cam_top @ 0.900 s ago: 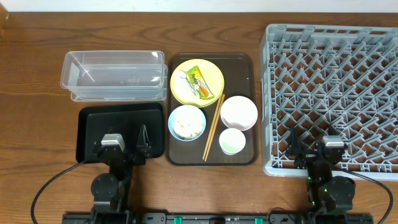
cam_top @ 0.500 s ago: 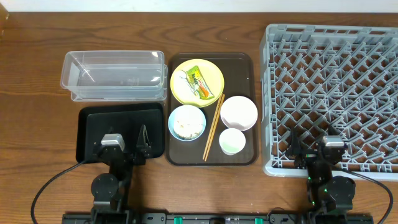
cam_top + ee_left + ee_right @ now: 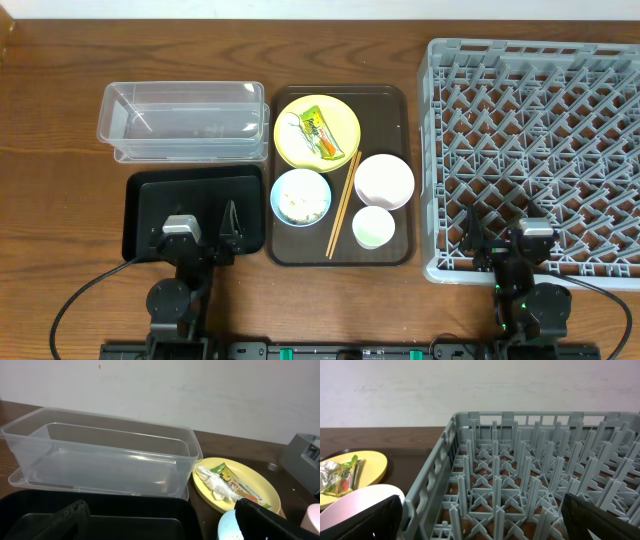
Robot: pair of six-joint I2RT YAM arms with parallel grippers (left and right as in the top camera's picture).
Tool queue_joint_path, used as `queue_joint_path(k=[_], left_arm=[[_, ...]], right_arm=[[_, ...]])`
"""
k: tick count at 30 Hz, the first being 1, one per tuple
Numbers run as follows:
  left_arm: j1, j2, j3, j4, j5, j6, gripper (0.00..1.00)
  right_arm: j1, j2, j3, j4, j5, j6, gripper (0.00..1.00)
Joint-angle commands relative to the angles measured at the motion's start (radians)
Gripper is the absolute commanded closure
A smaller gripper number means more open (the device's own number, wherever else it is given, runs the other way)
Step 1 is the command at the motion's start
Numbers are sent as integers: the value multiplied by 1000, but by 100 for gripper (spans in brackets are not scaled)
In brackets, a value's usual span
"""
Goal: Sort waste into correct bins and load items into the dishwasher rack
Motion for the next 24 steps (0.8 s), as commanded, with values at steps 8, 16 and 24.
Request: queue_joint_path(k=[8, 16, 24], left_arm=[[5, -6, -11, -43, -6, 16, 5], [5, -5, -8, -43, -6, 16, 4], [5, 166, 117, -84, -10, 4, 5]], right_arm=[[9, -4, -2, -3, 6, -7, 1], [9, 3, 0, -3, 58, 50, 1], [9, 129, 108, -54, 133, 87, 1]])
